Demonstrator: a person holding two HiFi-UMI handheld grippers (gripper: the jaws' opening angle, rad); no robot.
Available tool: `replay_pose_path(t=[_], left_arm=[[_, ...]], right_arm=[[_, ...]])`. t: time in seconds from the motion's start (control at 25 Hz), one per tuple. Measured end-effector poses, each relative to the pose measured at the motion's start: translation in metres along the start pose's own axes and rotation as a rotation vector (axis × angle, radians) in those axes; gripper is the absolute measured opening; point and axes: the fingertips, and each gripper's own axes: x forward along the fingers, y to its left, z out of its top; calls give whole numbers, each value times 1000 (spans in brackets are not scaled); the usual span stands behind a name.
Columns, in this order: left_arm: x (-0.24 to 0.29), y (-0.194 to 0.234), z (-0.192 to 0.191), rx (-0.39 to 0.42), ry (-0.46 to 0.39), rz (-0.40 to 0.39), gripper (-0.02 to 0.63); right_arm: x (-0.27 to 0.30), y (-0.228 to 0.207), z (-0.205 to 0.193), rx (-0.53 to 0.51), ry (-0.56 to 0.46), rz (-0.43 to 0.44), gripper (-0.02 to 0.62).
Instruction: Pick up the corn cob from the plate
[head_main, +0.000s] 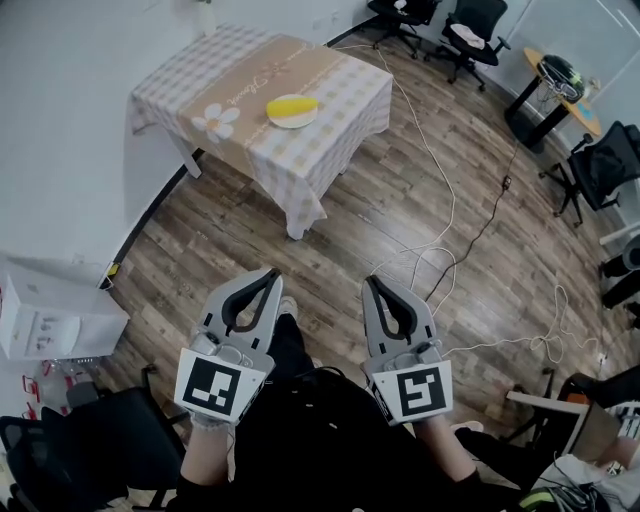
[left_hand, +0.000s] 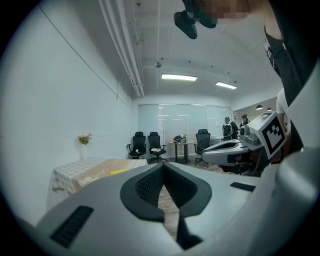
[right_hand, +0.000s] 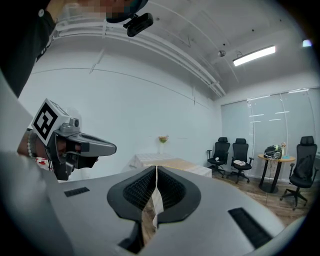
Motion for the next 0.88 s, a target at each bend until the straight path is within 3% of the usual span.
replay_pose_path(t=[0.88], left_arm=[[112, 131, 32, 12, -13, -62, 12]], right_arm=[[155, -44, 42, -5, 10, -61, 44]])
